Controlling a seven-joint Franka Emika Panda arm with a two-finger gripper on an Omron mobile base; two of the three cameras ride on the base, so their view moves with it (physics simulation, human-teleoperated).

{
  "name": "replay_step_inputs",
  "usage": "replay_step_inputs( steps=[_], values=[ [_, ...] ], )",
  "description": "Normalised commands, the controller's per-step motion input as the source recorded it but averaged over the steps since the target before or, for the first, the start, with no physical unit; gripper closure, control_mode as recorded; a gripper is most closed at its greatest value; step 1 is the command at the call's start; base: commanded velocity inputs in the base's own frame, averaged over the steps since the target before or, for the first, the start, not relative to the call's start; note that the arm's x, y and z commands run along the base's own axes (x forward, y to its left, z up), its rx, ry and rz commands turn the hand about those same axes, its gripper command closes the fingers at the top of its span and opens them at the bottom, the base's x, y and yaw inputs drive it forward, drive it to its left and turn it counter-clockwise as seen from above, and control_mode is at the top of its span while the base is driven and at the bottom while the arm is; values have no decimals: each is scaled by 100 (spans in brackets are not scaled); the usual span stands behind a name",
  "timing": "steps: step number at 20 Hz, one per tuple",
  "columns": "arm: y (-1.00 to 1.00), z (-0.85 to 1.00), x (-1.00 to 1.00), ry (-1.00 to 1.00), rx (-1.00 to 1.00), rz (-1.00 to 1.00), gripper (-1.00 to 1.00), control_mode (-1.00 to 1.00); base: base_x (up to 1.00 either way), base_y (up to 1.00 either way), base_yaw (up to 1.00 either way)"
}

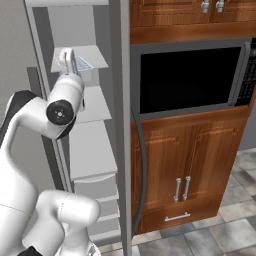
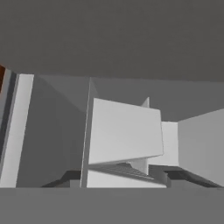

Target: The ice cube tray has been filled with water. Take the tray and place it in the freezer to make ice. Close the freezer door after placing the tray.

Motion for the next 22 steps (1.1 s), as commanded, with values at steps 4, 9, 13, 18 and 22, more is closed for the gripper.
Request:
replay_step_inputs(
  steps=[4, 9, 13, 18, 22],
  values=[
    [0, 6, 1, 0, 13, 5, 100, -100, 0, 0, 0],
    [4, 6, 12, 0, 12, 4, 100, -100, 0, 0, 0],
    [10, 3, 28, 0, 7, 2, 100, -100, 0, 0, 0],
    [20, 0, 29, 0, 1, 2, 100, -100, 0, 0, 0],
    [25, 0, 31, 0, 0, 0, 100, -100, 0, 0, 0]
  ],
)
